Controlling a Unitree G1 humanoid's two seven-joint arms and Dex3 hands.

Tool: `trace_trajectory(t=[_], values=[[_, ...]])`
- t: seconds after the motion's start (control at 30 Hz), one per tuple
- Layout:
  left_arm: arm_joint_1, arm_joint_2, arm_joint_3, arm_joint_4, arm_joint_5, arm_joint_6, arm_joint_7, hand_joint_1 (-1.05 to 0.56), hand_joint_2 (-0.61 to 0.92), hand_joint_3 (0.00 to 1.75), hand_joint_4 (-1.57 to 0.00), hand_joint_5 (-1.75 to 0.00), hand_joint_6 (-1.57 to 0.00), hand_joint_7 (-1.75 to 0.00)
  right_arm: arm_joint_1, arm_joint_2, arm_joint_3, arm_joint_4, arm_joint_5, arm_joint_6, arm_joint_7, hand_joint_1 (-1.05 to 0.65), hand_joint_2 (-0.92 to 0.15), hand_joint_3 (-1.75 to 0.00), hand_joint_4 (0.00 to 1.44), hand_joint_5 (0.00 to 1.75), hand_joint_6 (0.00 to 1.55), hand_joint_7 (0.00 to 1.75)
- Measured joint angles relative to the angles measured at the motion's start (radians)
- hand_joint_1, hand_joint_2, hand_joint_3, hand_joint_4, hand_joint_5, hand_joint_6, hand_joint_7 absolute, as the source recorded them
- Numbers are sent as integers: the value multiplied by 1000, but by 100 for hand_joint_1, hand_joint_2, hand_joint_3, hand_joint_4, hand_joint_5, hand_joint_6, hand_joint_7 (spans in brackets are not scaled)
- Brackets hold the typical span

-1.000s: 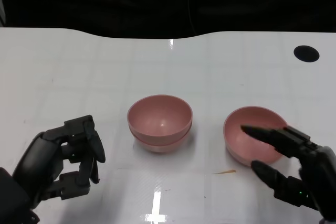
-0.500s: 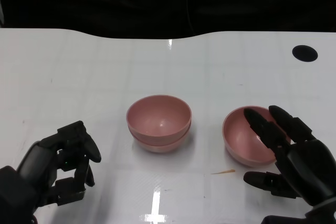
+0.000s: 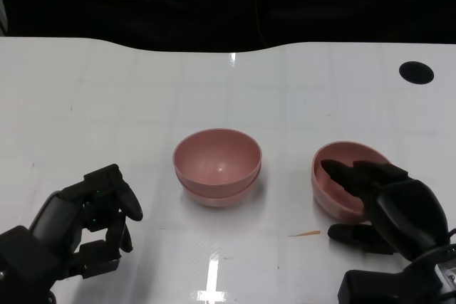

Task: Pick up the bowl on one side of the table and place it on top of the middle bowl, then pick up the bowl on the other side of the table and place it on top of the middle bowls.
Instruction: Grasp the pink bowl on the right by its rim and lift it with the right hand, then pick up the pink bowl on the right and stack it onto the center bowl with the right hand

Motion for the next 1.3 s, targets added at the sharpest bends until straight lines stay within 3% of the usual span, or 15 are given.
trace_trajectory(t=[0.33,0.37,0.4,0.43,0.5,0.53,0.57,0.6,0.67,0.73,0.93,1.3], values=[[7,-24,11,-29,-9,27,0,20,71,108,-67,-175,-55,-175,-106,-5,83,139,43,-6,-28,-62,-92,-10,76,11,62,6],[8,-27,13,-36,-10,33,0,20,71,110,-68,-175,-55,-175,-111,-5,90,145,44,-4,-36,-54,-91,-9,83,14,67,9],[14,-30,15,-46,-13,42,0,20,70,113,-69,-175,-56,-175,-118,-5,101,156,43,-4,-58,-39,-91,-6,84,45,81,9],[27,-35,17,-62,-21,53,0,21,69,116,-71,-175,-58,-175,-125,-4,112,172,42,-8,-96,-26,-92,-5,77,88,96,8],[59,-48,17,-89,-35,71,0,22,69,119,-72,-175,-59,-175,-135,-4,123,205,41,-24,-166,-16,-92,-8,78,116,109,10],[75,-54,17,-100,-44,82,0,22,69,120,-72,-175,-60,-175,-141,-5,131,219,42,-41,-192,-13,-92,-15,78,135,117,19],[86,-58,17,-109,-49,95,0,22,70,121,-73,-175,-60,-175,-146,-6,138,230,42,-59,-209,-12,-92,-17,78,140,118,22],[91,-61,18,-116,-58,108,-1,23,72,121,-75,-175,-61,-175,-149,-7,144,236,45,-76,-221,-12,-91,-21,74,157,96,81],[94,-71,22,-133,-96,132,-6,23,74,121,-77,-175,-63,-175,-157,-7,151,245,52,-114,-233,-14,-92,-25,72,170,68,148],[95,-77,28,-142,-134,150,-21,22,76,121,-79,-175,-64,-175,-165,-10,152,250,66,-151,-230,-16,-92,-27,74,174,58,169],[99,-90,66,-160,-291,259,-65,15,78,122,-82,-175,-66,-175,-178,-63,152,204,95,-211,-168,-16,-92,-27,75,175,54,175],[86,-95,116,-180,-446,430,-98,14,80,136,-85,-175,-63,-175,-227,-131,142,-62,153,-309,44,-20,-91,-28,72,175,49,175]])
